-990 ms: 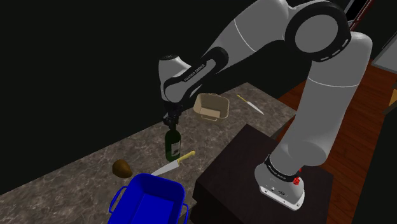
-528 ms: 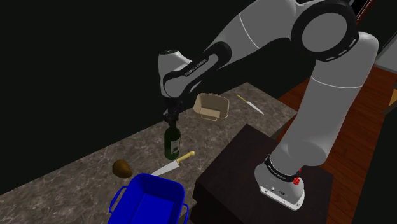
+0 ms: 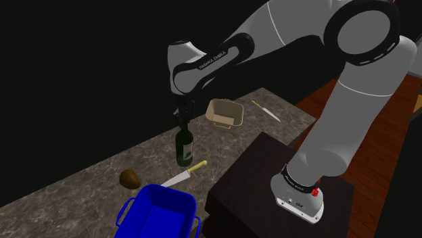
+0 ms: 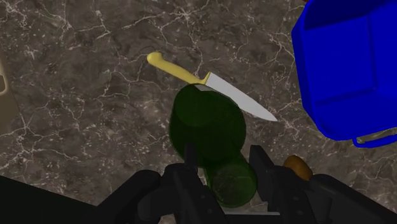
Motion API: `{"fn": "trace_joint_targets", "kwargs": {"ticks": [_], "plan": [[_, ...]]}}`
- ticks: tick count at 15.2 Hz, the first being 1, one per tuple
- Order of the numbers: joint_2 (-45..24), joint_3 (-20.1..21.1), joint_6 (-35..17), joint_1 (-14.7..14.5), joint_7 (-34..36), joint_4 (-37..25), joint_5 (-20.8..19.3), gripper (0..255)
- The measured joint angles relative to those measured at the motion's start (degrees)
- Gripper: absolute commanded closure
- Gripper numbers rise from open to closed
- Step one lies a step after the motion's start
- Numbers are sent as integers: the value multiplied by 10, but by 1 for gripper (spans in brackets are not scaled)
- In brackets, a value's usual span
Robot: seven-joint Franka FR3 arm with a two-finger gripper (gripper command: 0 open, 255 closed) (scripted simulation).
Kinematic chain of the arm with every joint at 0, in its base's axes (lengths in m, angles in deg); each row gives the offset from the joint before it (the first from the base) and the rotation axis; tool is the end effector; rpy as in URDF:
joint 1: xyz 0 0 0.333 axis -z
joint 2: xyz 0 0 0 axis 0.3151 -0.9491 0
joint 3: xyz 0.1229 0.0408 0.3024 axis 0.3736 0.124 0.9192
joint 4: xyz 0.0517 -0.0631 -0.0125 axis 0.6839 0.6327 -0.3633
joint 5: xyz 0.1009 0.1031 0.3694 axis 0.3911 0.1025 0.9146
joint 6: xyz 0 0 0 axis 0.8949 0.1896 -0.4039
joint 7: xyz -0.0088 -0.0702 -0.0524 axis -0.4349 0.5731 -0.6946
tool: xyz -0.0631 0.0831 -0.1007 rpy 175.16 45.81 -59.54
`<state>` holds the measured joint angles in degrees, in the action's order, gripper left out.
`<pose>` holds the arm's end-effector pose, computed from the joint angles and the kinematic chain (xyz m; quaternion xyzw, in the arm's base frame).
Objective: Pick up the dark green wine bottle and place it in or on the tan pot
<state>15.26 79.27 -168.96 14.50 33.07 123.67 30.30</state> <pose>0.5181 0.1486 0.2904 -0.9938 -0.0956 0.0542 0.0174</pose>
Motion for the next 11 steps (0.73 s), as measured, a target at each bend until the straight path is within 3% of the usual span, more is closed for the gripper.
{"fn": "trace_joint_targets", "kwargs": {"ticks": [11], "plan": [[44,1,80,2,-4,-36,9,255]]}}
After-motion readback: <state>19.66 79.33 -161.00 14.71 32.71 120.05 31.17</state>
